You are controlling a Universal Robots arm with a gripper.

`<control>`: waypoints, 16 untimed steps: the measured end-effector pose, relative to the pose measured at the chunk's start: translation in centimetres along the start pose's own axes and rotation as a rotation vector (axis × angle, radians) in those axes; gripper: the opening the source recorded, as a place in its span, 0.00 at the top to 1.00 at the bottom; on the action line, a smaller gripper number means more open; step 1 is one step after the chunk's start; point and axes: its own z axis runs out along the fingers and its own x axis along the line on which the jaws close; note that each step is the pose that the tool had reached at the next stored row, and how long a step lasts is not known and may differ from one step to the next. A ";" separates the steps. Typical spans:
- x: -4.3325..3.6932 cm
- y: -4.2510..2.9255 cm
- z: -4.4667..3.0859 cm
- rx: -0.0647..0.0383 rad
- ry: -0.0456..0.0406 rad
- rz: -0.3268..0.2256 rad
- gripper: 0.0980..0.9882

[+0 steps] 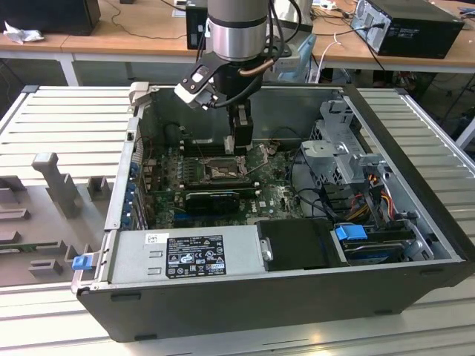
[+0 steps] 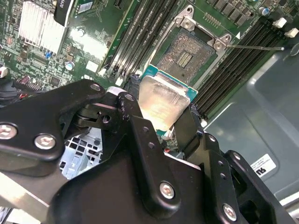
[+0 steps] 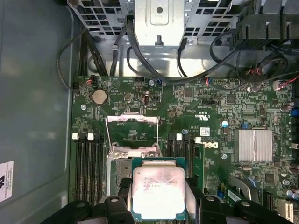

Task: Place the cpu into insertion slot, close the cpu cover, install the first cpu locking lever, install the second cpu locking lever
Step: 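Place the cpu into insertion slot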

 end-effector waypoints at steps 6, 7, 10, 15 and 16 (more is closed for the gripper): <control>-0.02 -0.07 0.82 0.000 0.0000 0.000 0.50; -0.03 -0.07 0.89 0.000 0.0000 0.000 0.50; -0.04 -0.10 1.21 0.000 0.0000 0.000 0.50; -0.05 -0.16 1.72 0.000 0.0000 0.000 0.50; -0.05 -0.17 1.75 0.000 -0.0001 0.000 0.50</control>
